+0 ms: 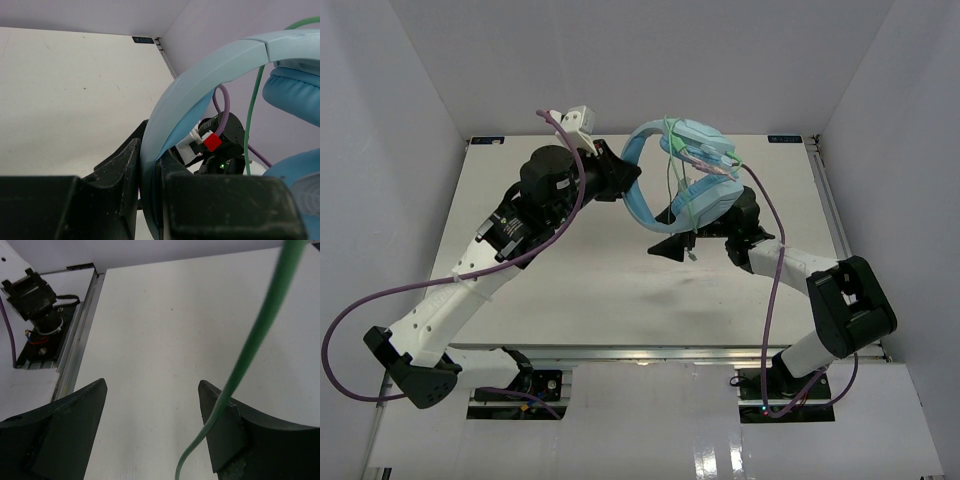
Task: Wrap the headphones
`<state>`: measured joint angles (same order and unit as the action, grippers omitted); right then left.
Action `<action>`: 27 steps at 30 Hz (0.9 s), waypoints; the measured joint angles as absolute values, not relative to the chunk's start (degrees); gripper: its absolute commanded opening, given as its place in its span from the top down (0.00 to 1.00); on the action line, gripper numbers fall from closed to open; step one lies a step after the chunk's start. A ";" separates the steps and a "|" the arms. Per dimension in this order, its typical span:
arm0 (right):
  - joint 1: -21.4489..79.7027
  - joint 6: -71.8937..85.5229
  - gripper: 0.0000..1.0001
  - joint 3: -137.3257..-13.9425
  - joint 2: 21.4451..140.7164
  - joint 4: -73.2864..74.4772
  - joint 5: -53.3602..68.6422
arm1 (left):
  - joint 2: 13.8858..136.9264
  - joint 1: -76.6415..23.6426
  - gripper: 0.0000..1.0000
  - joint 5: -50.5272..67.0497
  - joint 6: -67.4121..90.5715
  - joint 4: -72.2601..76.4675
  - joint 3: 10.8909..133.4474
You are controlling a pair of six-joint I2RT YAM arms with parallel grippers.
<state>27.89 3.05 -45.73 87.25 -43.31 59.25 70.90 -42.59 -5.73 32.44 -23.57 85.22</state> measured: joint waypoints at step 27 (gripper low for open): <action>35.35 -23.22 0.92 -40.93 69.83 -7.12 50.98 | 65.27 -42.65 1.00 -26.99 34.80 -23.97 82.29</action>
